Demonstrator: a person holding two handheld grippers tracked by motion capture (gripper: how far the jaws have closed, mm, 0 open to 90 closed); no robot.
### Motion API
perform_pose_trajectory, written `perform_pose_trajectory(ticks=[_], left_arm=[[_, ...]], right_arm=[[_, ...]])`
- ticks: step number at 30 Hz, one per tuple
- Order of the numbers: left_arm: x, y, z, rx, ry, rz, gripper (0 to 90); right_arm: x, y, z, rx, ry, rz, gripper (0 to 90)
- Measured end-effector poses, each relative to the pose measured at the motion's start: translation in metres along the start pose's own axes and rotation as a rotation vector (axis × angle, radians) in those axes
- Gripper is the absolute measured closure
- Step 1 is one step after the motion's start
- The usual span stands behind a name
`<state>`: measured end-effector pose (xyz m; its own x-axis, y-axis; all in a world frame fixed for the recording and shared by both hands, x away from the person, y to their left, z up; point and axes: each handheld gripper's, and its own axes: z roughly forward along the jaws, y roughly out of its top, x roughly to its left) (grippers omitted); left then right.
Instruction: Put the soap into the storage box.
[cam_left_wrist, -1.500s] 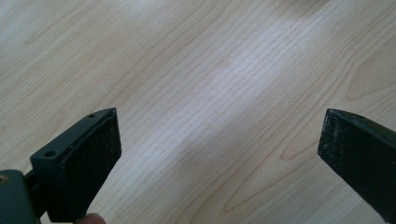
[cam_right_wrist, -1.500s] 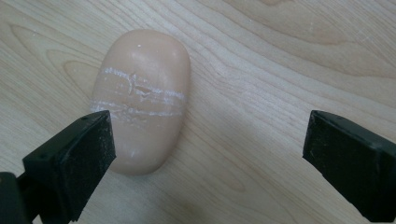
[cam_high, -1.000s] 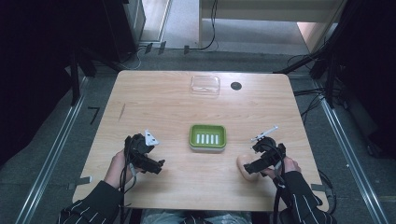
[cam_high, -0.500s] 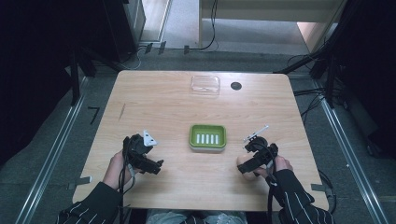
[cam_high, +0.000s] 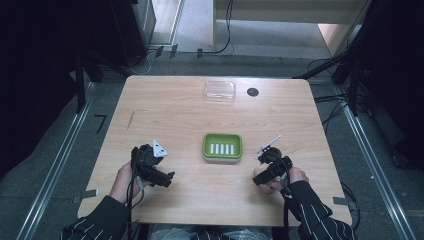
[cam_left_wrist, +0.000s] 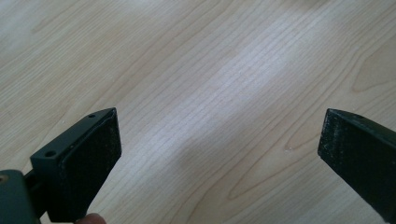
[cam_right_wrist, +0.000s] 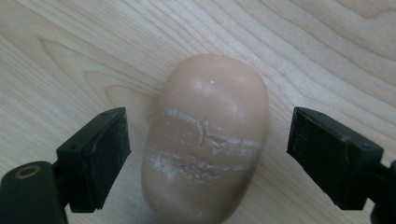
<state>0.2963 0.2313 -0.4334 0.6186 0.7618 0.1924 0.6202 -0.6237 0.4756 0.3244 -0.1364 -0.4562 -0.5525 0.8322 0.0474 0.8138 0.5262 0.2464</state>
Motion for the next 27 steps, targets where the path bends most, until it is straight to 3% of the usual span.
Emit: perform_pose_trajectory(ticks=[27], left_arm=[[0.000, 0.001, 0.000, 0.001, 0.000, 0.010, 0.2]], right_arm=[[0.000, 0.002, 0.012, 0.042, -0.001, -0.025, 25.2]])
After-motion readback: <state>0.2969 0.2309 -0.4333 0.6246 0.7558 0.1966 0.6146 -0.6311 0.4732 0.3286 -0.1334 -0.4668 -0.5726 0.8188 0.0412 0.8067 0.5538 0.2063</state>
